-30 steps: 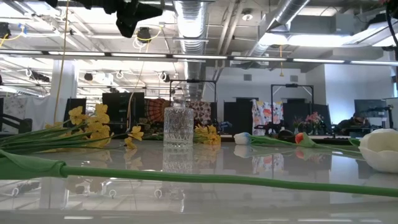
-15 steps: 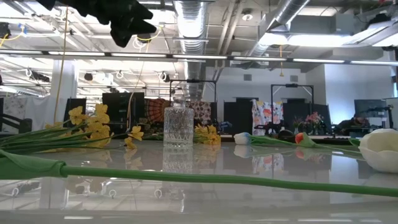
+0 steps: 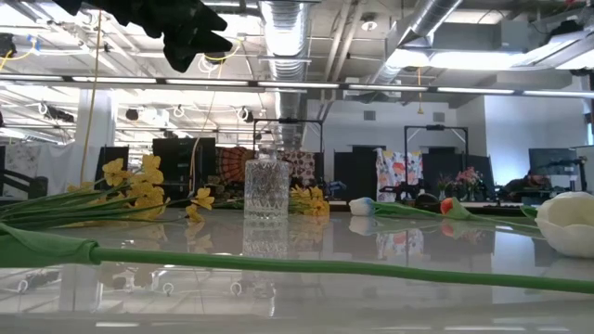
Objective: Sort flowers into vase by color
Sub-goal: Put the top orange flower into the pink vase
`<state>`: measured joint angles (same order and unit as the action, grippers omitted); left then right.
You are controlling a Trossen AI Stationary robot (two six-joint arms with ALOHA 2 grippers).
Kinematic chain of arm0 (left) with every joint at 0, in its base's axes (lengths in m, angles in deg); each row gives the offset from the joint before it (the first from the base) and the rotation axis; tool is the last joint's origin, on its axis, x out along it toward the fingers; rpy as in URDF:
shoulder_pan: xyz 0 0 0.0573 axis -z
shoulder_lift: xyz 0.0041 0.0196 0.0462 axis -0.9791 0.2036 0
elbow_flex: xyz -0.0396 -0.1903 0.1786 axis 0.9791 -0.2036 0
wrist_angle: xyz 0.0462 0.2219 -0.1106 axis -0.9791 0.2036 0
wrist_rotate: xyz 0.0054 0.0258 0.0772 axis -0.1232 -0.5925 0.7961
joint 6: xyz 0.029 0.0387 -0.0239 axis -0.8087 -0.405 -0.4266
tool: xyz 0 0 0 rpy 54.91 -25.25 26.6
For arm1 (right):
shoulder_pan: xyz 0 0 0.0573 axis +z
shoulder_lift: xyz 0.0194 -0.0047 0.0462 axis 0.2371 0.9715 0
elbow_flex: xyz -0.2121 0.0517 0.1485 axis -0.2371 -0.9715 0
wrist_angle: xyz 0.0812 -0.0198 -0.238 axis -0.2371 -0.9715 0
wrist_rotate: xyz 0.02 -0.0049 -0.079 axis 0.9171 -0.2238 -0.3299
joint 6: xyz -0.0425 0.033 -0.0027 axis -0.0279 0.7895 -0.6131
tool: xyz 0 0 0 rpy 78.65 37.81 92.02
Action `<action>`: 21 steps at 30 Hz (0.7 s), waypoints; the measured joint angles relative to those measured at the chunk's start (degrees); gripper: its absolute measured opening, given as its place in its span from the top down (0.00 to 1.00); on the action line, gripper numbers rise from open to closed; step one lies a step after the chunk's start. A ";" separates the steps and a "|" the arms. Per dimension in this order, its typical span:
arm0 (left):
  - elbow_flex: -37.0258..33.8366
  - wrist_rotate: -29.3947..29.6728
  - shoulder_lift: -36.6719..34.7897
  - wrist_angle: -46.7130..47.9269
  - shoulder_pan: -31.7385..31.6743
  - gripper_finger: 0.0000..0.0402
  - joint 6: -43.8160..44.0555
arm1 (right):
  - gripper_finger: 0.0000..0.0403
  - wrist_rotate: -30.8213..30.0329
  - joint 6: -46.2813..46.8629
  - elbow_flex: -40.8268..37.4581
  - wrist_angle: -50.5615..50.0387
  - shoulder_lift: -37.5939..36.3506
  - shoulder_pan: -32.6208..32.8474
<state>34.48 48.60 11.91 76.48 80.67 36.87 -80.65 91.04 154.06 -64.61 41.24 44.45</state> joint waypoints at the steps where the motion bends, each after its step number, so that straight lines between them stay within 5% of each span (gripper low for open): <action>1: 0.00 0.02 0.00 0.04 0.26 0.60 0.00 | 0.95 0.35 0.95 -0.02 -0.52 1.01 0.29; 9: 0.00 0.00 0.00 1.78 2.44 0.60 -0.23 | 0.96 -1.12 6.45 -1.52 -0.53 7.22 6.51; 21: 0.00 0.02 0.00 2.60 4.77 0.60 -0.65 | 0.95 -2.05 28.41 -14.38 1.92 6.66 12.80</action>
<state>34.48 48.62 11.91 79.08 85.44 36.21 -82.69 119.46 139.69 -62.69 47.90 57.25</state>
